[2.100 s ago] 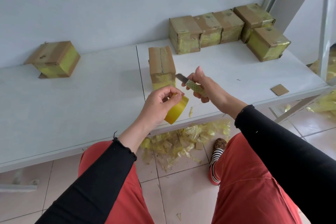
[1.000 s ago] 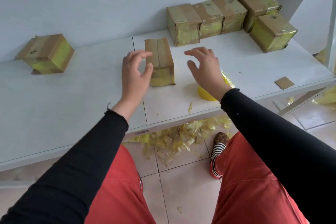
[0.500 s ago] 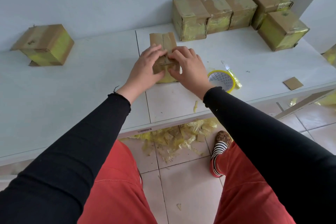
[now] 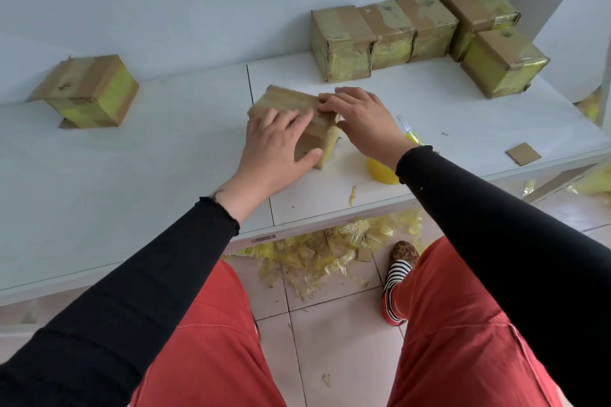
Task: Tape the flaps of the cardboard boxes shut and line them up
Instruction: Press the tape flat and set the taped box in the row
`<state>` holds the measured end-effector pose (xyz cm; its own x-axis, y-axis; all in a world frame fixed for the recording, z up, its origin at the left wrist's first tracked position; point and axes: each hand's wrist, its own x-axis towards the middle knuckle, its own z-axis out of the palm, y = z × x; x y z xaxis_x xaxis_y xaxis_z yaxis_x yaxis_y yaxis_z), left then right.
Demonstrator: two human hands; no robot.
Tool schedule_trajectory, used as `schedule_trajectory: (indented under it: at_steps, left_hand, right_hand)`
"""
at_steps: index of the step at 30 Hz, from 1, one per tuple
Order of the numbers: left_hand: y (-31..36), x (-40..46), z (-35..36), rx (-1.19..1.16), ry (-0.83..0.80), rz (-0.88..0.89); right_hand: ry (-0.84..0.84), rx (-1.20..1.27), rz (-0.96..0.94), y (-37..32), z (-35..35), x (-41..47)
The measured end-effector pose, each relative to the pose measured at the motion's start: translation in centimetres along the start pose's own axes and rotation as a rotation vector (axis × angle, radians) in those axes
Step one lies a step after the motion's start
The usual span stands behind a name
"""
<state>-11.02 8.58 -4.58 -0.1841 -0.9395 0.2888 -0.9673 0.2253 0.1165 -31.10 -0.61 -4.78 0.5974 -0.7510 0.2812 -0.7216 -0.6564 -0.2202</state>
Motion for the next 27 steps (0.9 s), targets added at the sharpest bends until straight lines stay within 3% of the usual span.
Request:
schedule_trajectory:
  at_steps: [3, 6, 10, 14, 17, 21, 23, 27]
  left_hand:
    - [1.0, -0.6, -0.8, -0.096, 0.041, 0.045]
    - [-0.1, 0.6, -1.3, -0.327, 0.082, -0.032]
    - [-1.9, 1.0, -0.6, -0.289, -0.137, -0.092]
    - [-2.8, 0.9, 0.2, -0.45, -0.136, -0.108]
    - [-3.7, 0.1, 0.3, -0.857, -0.077, -0.244]
    - [-3.1, -1.1, 1.0, -1.359, -0.079, -0.612]
    - [-2.9, -1.2, 1.4, -1.454, -0.095, -0.694]
    - [-3.1, -1.2, 2.5, -1.486, -0.081, -0.68]
  right_hand:
    - [0.029, 0.093, 0.017, -0.3, -0.8, 0.0]
    - [0.047, 0.116, 0.052, -2.4, -1.0, 0.6]
    - [-0.156, 0.141, 0.021, -4.8, 0.5, 0.1]
    - [-0.127, 0.175, 0.037, -4.6, 1.6, -0.4]
    - [-0.018, 0.583, 0.167, -4.9, 1.4, -0.8]
    - [0.134, 0.994, 0.376, -5.4, 2.4, -1.5]
    - [0.162, 1.168, 0.498, -5.7, 3.0, -1.5]
    - [0.131, 1.347, 0.663, -5.5, 4.7, -2.0]
